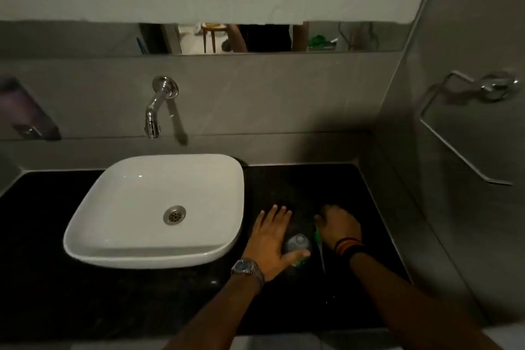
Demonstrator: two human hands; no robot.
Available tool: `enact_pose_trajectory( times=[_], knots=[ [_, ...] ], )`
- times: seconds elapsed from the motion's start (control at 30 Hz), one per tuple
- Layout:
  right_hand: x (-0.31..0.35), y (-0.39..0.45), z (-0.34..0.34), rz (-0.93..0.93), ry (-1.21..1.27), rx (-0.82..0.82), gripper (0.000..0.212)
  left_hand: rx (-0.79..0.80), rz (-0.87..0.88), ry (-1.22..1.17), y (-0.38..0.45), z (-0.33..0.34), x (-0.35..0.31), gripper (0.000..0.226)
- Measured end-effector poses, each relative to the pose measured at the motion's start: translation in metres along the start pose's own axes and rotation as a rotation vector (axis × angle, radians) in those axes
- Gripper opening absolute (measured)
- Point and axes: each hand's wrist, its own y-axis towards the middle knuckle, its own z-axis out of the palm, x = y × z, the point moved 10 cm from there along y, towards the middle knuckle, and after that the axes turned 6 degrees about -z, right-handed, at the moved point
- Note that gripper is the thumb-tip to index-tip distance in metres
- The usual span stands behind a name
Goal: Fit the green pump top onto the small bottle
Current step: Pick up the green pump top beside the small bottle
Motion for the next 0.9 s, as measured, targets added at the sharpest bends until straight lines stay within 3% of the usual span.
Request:
enact_pose_trajectory(
  times=[0.1,0.2,0.33,0.53,0.6,0.77,0.9],
  knots=[
    [-0.034,-0.001,0.025,0.193,0.084,0.182,0.049,0.126,-0.055,-0.113,-0.002,0.024,0.003,0.092],
    [-0.045,0.002,0.045,0.284,0.177,0.301,0.064,0.136,-0.145,-0.284,0.001,0.034,0.009,0.081],
    [-0.039,0.016,0.063,0.279,0.158,0.321,0.064,0.127,-0.189,-0.329,0.006,0.041,0.014,0.060],
    [-0.036,0.027,0.068,0.288,0.220,0.295,0.053,0.119,-0.233,-0.318,0.006,0.038,0.018,0.058],
    [-0.031,0.026,0.046,0.273,0.360,0.199,0.039,0.148,-0.240,-0.327,0.008,0.038,0.018,0.056],
    [-0.024,-0.016,-0.048,0.076,0.760,-0.315,0.022,0.197,-0.265,-0.392,0.008,0.040,0.020,0.057],
    [-0.014,-0.058,-0.071,-0.041,0.996,-0.448,0.012,0.176,-0.241,-0.384,0.009,0.039,0.021,0.055]
  ],
)
